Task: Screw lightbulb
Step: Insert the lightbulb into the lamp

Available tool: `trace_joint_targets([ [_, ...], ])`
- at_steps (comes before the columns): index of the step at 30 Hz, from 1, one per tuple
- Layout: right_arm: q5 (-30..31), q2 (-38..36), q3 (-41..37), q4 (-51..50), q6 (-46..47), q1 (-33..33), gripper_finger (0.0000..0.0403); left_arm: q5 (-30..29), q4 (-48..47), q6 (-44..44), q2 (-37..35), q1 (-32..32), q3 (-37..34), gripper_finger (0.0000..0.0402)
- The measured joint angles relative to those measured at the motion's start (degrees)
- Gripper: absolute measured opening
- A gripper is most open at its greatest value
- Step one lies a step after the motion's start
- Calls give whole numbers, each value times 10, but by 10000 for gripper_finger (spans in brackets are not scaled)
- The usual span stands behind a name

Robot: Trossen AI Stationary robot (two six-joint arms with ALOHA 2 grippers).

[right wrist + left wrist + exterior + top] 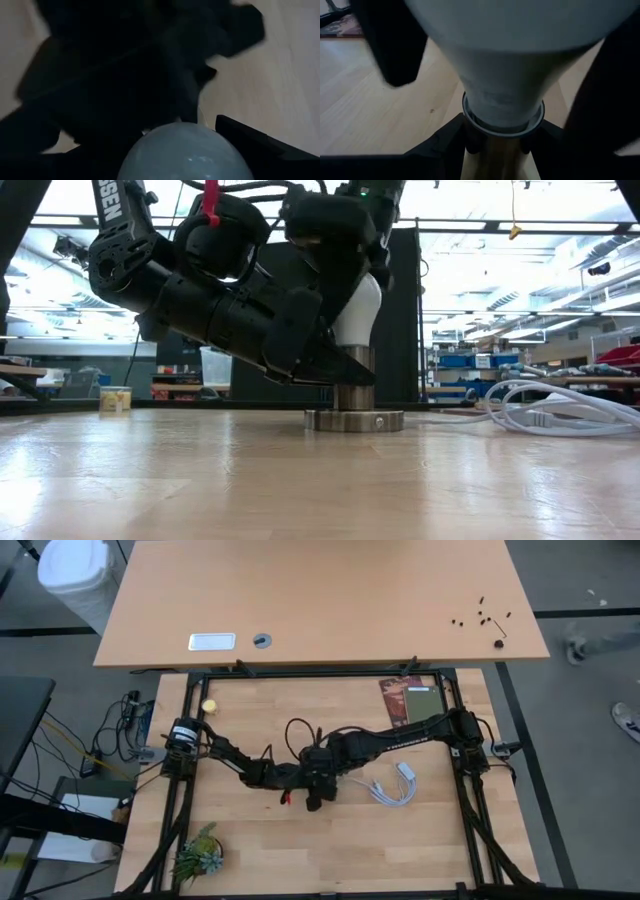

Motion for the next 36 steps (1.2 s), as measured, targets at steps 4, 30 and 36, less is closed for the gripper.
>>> trace_joint_targets([
  [4, 2, 0, 0, -4, 36, 1, 280, -2, 0, -1, 0, 0, 0, 193],
  [30, -2, -5, 0, -29, -662, 7, 365, -3, -1, 3, 0, 0, 0, 193],
  [36, -5, -3, -14, -21, -627, 7, 307, -1, -1, 4, 0, 1, 0, 193],
])
